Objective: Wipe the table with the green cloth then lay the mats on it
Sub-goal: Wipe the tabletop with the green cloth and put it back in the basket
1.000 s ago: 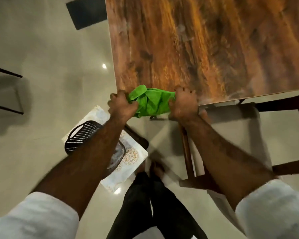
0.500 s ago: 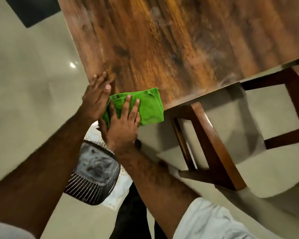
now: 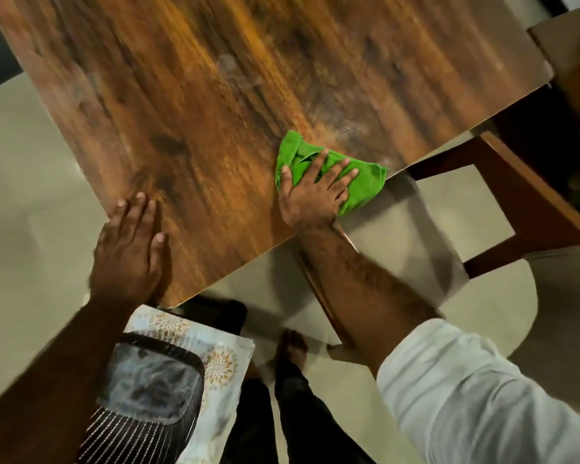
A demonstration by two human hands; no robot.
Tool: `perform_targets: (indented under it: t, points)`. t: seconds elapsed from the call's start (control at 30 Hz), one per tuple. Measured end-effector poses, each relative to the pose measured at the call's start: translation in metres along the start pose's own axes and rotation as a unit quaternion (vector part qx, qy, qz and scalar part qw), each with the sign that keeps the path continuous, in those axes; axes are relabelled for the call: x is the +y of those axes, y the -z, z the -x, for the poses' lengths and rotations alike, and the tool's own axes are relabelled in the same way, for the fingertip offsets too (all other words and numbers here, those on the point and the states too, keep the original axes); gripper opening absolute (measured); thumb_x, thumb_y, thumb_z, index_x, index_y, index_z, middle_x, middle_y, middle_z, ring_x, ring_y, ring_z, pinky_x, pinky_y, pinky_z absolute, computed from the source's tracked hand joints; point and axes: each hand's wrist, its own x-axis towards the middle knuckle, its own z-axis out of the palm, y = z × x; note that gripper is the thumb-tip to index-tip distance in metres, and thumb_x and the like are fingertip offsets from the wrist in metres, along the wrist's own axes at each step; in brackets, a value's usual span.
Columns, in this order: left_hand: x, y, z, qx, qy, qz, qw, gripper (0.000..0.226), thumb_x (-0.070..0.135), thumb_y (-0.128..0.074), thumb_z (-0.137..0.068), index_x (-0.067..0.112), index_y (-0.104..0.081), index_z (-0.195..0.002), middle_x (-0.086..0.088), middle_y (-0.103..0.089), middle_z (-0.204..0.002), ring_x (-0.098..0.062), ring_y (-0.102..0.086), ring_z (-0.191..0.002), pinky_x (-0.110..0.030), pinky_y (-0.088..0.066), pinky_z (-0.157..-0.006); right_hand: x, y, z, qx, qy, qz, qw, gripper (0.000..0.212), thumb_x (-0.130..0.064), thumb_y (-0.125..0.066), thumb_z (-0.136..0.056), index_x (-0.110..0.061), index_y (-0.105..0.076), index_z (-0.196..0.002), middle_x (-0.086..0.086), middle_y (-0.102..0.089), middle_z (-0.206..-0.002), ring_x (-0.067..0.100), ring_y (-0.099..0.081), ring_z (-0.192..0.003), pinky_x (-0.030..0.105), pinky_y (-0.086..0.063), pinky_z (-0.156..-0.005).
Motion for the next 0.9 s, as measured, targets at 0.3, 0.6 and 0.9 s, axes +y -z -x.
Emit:
perform_targets:
  t: [0.3,0.6,0.9]
  points:
    - [0.003,-0.011,0.002,0.060,-0.022,-0.006,0.998,0.063,0.037,-0.029,-0.114,0.006,-0.041,-0.168,-0.015,-0.033,-0.177,-0.039,-0.024,-0.167,-0.061,-0.027,-0.130,0.074,0.039,-0.151,-0.038,-0.060,0.000,0.998,0.094,-0.080,-0.019,-0.104,-0.023,-0.005,-0.178,0.026,0.004,-0.183,0.053,0.008,-0.167,0.066,-0.008,-0.132]
    - [0.011,-0.008,0.003,0.066,0.008,0.024,0.997,0.061,0.032,-0.036,-0.112,0.011,-0.040,-0.169,-0.007,-0.030,-0.180,-0.030,-0.018,-0.169,-0.056,-0.023,-0.134,0.025,0.014,-0.033,-0.034,0.059,0.029,0.997,0.088,-0.076,-0.023,-0.105,-0.027,-0.018,-0.177,0.022,-0.008,-0.183,0.052,-0.002,-0.168,0.065,-0.023,-0.129]
    - [-0.002,-0.013,0.001,0.060,-0.013,0.023,0.998,0.060,0.035,-0.030,-0.115,0.012,-0.041,-0.169,-0.005,-0.030,-0.180,-0.027,-0.018,-0.170,-0.059,-0.027,-0.132,-0.061,-0.013,0.202,-0.102,0.294,-0.015,0.950,0.086,-0.061,-0.039,-0.106,-0.021,-0.013,-0.177,0.020,0.008,-0.184,0.047,0.014,-0.168,0.063,-0.017,-0.132]
